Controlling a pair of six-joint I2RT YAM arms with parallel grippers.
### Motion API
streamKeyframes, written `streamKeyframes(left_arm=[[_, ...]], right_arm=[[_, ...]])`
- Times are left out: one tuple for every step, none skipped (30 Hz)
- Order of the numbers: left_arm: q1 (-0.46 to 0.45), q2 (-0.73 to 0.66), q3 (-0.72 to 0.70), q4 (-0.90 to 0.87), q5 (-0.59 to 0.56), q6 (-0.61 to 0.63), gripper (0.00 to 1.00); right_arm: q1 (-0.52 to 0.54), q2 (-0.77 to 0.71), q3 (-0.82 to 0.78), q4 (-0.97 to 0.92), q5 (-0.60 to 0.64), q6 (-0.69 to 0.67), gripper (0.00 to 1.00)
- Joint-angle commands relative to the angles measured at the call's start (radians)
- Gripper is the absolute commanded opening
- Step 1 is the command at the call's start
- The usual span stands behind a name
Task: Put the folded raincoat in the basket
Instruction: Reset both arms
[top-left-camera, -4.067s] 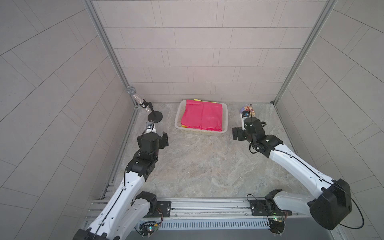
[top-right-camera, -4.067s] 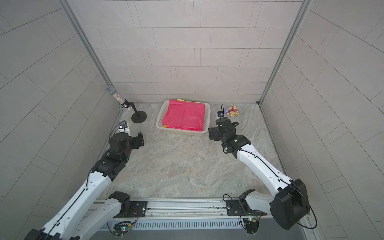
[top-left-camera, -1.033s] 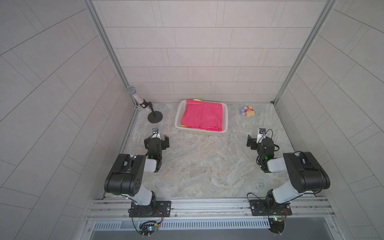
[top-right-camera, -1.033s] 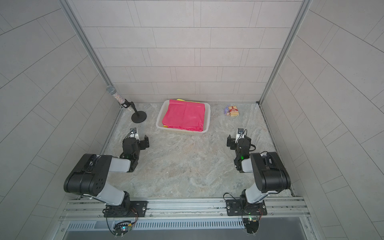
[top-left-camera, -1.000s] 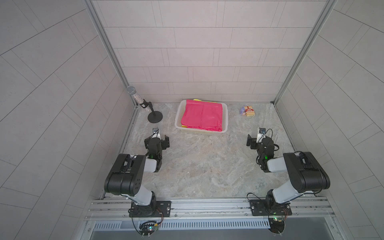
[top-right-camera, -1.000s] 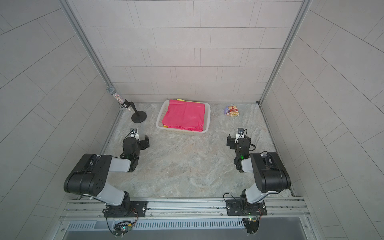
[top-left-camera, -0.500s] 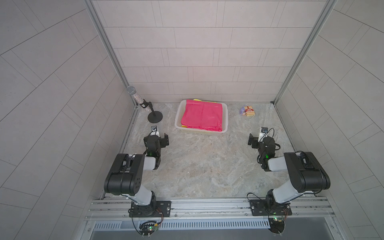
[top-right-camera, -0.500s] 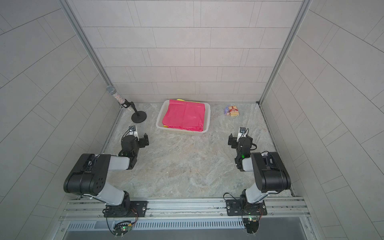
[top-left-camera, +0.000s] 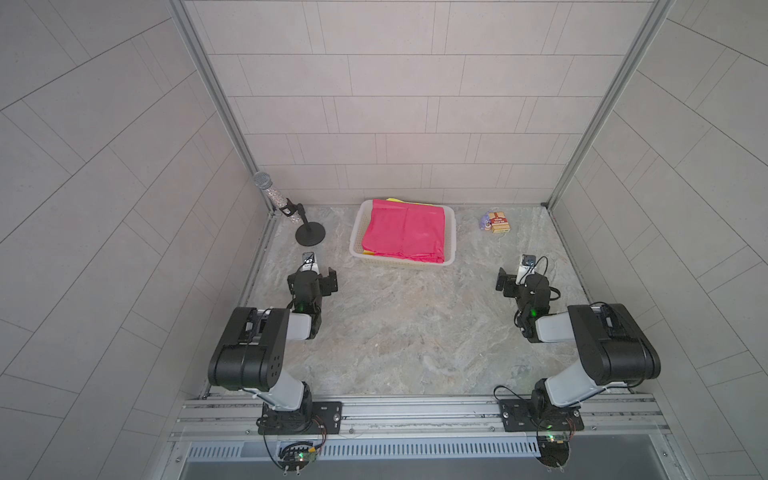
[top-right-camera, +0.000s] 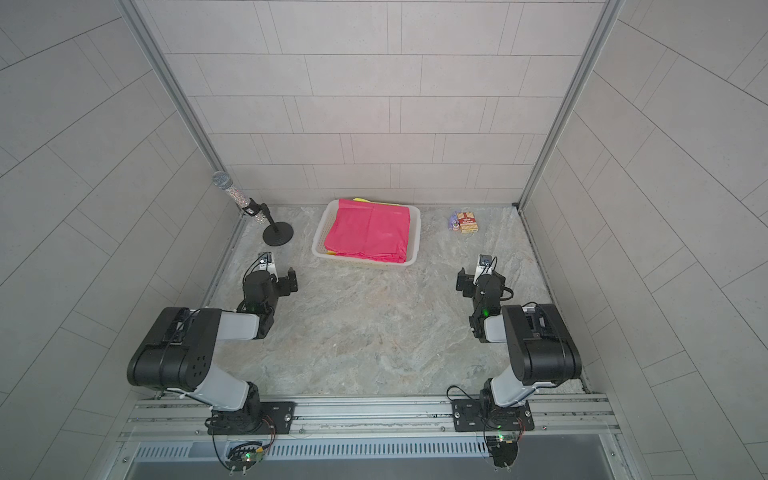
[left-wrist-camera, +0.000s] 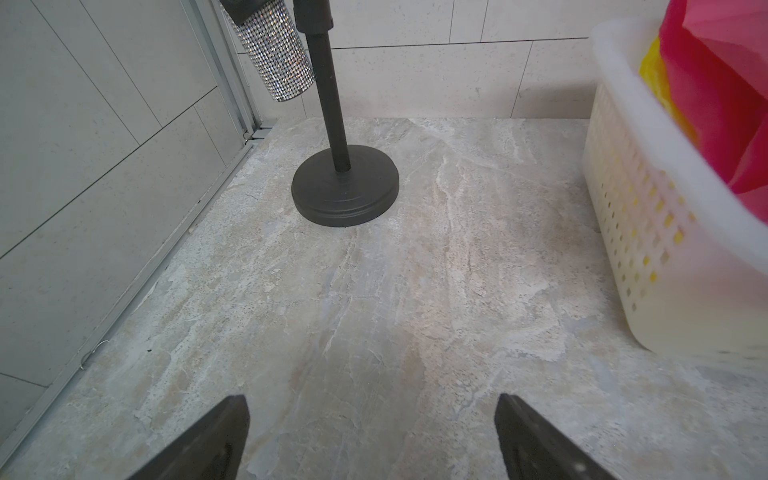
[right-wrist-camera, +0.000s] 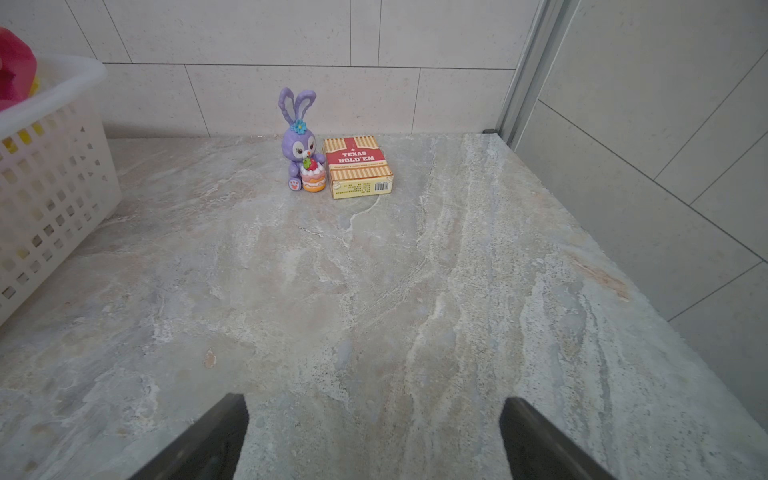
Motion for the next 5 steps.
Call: streamKeyframes(left_arm=[[0.001, 0.011, 0.020, -0.006, -0.007, -0.007, 1.00], [0.003, 0.013, 0.024, -0.013, -0.009, -0.010, 1.00], [0.003, 0.013, 0.024, -0.012, -0.010, -0.009, 1.00], [0.003, 0.013, 0.023, -0.010, -0.009, -0.010, 1.00], [0.003, 0.006, 0.017, -0.002, -0.007, -0.009, 1.00]], right_arm=[[0.000, -0.001, 0.014, -0.011, 0.015, 0.007, 1.00], [0.000, -0.001, 0.014, -0.012, 0.015, 0.008, 1.00], [0.000, -0.001, 0.015, -0.011, 0.015, 0.008, 1.00], [0.000, -0.001, 0.015, -0.011, 0.015, 0.007, 1.00], [0.000, -0.001, 0.014, -0.011, 0.015, 0.008, 1.00]])
